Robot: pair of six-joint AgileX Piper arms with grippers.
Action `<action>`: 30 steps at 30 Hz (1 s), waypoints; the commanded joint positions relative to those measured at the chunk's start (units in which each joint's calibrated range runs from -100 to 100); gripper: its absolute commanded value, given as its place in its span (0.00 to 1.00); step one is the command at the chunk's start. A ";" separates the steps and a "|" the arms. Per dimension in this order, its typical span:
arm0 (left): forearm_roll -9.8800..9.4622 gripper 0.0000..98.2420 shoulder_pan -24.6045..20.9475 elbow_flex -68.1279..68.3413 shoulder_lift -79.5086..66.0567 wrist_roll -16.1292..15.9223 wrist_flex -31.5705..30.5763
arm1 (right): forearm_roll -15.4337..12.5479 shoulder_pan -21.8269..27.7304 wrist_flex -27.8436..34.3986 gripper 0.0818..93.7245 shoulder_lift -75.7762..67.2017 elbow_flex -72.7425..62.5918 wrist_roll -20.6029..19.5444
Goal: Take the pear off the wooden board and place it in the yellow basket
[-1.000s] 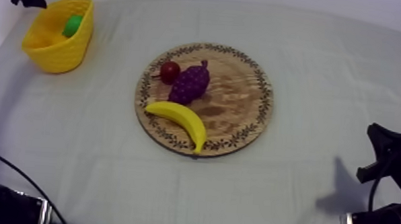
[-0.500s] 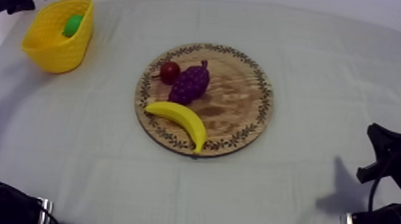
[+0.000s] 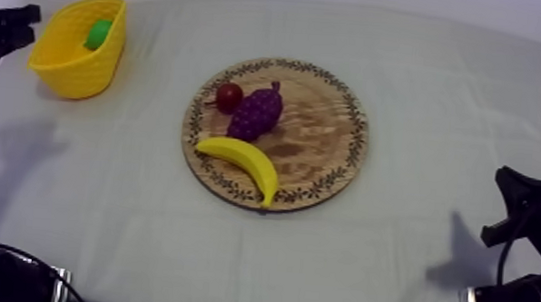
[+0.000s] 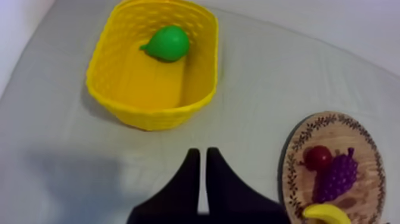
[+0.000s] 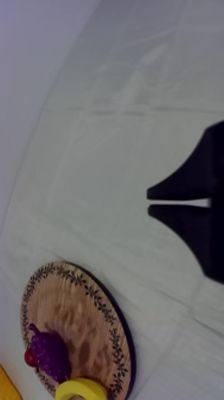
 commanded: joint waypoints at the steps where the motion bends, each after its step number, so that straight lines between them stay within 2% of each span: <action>1: -0.75 0.00 0.37 6.04 -4.61 -1.39 -1.99 | 0.01 0.01 0.02 0.00 -0.04 -0.05 -0.03; 4: -2.05 0.00 0.47 13.97 -9.60 -0.69 -7.53 | 0.01 0.01 0.02 0.00 -0.04 -0.05 -0.03; 8: -3.53 0.00 0.72 24.88 -17.31 -4.00 -15.86 | 0.01 0.01 0.02 0.00 -0.04 -0.05 -0.01; 14: -3.61 0.00 1.34 34.25 -28.14 -7.14 -19.57 | 0.01 0.01 0.02 0.00 -0.04 -0.05 -0.03; 16: -2.94 0.00 1.44 36.46 -31.52 -7.98 -19.83 | 0.01 0.01 0.02 0.00 -0.04 -0.05 -0.02; 21: -0.05 0.00 1.56 41.58 -39.31 -12.71 -18.68 | 0.01 0.01 0.02 0.00 -0.04 -0.05 -0.03; 30: 2.39 0.00 1.69 48.75 -54.47 -18.85 -9.09 | 0.01 0.01 0.02 0.00 -0.04 -0.05 -0.02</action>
